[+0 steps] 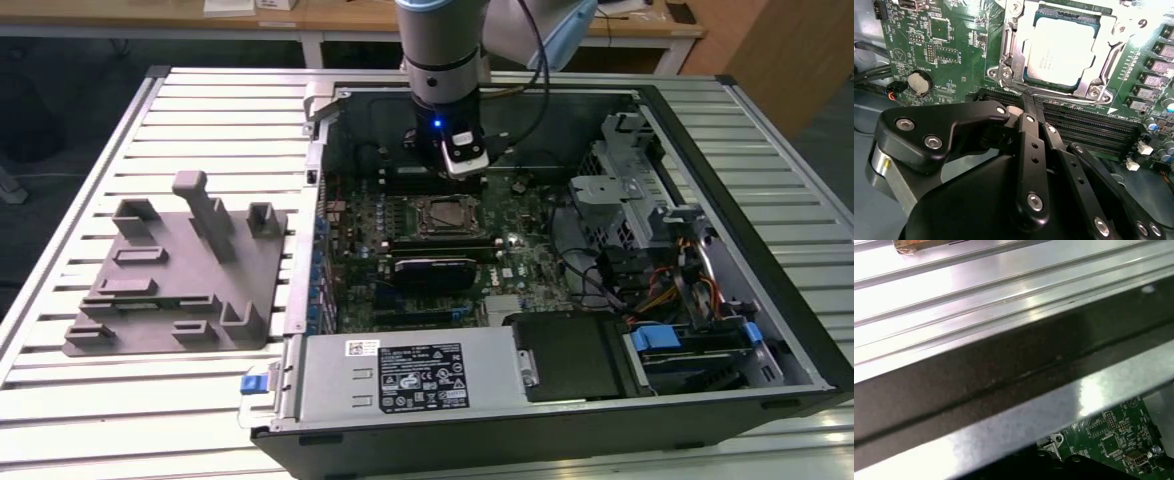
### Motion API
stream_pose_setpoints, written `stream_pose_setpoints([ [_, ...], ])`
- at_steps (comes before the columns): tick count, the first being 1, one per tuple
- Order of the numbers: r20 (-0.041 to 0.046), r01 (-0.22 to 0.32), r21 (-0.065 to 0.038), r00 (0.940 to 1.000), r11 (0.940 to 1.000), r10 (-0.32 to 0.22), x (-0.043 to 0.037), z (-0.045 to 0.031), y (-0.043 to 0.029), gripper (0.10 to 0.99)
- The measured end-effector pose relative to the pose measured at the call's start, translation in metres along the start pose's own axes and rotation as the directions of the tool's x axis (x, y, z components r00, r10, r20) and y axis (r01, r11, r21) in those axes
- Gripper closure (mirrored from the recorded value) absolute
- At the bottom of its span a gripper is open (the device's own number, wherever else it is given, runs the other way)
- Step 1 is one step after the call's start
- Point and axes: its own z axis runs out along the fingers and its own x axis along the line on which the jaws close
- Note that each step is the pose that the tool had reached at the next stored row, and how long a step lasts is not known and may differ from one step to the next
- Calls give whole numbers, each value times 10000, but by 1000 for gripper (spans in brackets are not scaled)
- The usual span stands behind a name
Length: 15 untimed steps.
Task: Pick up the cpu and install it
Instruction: 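Install the first cpu locking lever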
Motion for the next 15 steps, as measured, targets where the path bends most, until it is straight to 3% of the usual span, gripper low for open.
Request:
stream_pose_setpoints([
  [2, -1, 0, 2, 10000, 10000, 0, 0, -1, 0, 980],
  [4, -45, 4, 68, 10000, 10000, -4, -1, 1, 1, 980],
  [10, -361, 37, 627, 9993, 9980, -14, -13, 14, 4, 980],
  [15, -579, 64, 965, 9983, 9953, -9, -31, 18, -18, 980],
])
